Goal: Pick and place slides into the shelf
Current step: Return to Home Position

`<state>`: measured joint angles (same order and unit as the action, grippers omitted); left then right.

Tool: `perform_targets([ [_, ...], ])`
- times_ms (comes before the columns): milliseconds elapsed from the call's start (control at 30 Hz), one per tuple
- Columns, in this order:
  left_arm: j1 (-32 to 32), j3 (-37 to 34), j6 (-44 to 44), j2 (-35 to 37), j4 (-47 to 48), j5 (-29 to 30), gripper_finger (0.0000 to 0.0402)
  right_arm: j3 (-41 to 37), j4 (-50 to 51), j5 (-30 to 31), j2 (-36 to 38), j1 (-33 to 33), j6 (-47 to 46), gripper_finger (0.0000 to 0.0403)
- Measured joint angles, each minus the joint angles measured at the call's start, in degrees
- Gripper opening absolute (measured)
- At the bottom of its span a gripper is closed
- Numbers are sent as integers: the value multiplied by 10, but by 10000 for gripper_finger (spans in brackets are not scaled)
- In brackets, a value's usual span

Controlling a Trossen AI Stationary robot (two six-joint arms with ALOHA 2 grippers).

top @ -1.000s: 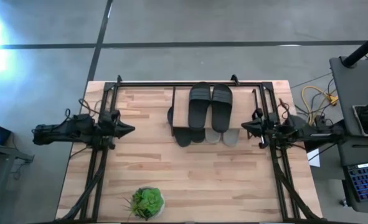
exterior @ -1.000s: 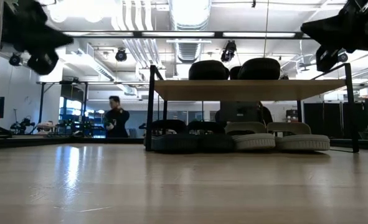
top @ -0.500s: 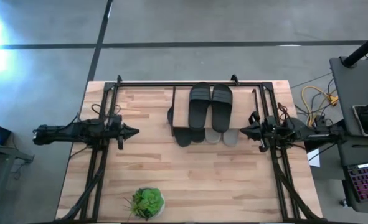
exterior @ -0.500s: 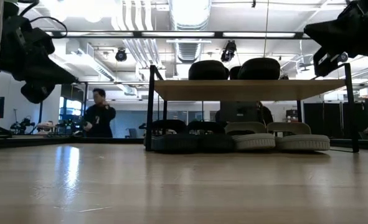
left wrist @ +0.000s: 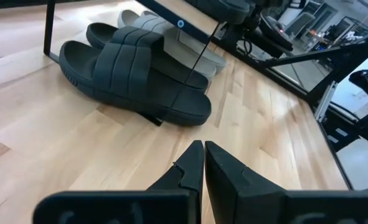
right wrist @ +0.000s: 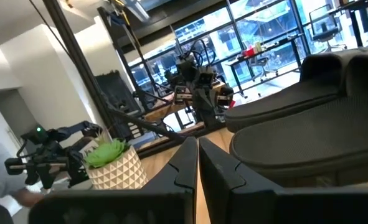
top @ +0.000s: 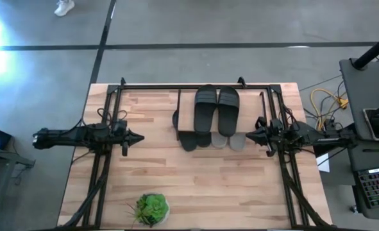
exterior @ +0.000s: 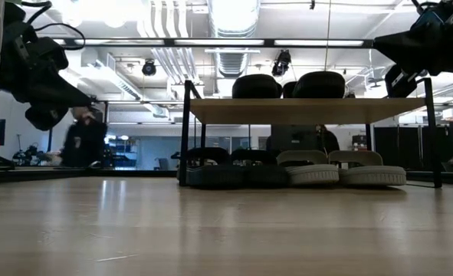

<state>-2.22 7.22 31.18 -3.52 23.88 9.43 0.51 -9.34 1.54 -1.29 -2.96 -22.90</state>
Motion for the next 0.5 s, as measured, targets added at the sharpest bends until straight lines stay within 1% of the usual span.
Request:
perform_targets([
  [500,0,0,0,-7,-1,0,0,0,1,0,0,0,0,9],
])
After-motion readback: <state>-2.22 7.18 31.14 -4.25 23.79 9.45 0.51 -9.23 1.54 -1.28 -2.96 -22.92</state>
